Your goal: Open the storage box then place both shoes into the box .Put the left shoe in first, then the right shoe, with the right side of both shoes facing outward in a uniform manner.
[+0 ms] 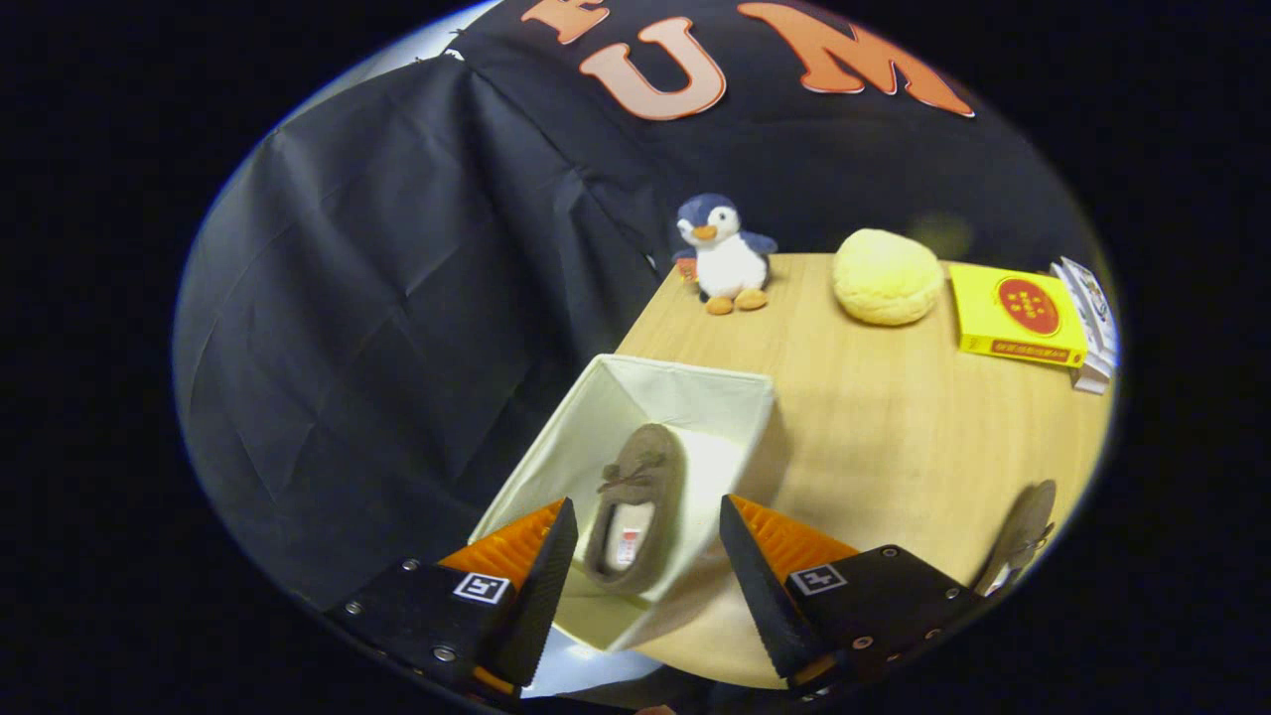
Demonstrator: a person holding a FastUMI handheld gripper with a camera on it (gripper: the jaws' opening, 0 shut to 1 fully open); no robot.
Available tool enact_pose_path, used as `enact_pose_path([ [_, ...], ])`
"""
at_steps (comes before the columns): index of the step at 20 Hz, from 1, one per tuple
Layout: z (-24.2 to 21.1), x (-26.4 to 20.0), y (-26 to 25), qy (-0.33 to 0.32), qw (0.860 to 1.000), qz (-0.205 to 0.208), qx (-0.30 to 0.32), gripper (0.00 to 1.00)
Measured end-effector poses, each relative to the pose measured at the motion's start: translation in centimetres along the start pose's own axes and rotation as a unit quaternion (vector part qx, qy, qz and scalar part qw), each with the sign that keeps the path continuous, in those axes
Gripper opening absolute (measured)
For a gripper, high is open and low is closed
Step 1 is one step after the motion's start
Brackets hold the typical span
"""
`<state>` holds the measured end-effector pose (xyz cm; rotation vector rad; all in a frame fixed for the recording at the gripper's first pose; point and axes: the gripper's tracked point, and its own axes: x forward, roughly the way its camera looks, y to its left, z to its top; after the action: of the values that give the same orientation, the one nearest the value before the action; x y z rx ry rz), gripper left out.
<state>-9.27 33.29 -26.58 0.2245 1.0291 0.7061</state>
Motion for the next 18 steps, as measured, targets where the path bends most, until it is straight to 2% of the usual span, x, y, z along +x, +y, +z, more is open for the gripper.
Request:
enact_pose_path([
  [5,-1.1,-5.2,-8.7,-0.028,0.998,-0.055,0.020,0.91],
  [13,-7.1,-10.6,-21.0,-0.025,0.985,-0.159,0.054,0.92],
  [18,-11.1,-12.6,-26.7,-0.019,0.975,-0.212,0.063,0.92],
])
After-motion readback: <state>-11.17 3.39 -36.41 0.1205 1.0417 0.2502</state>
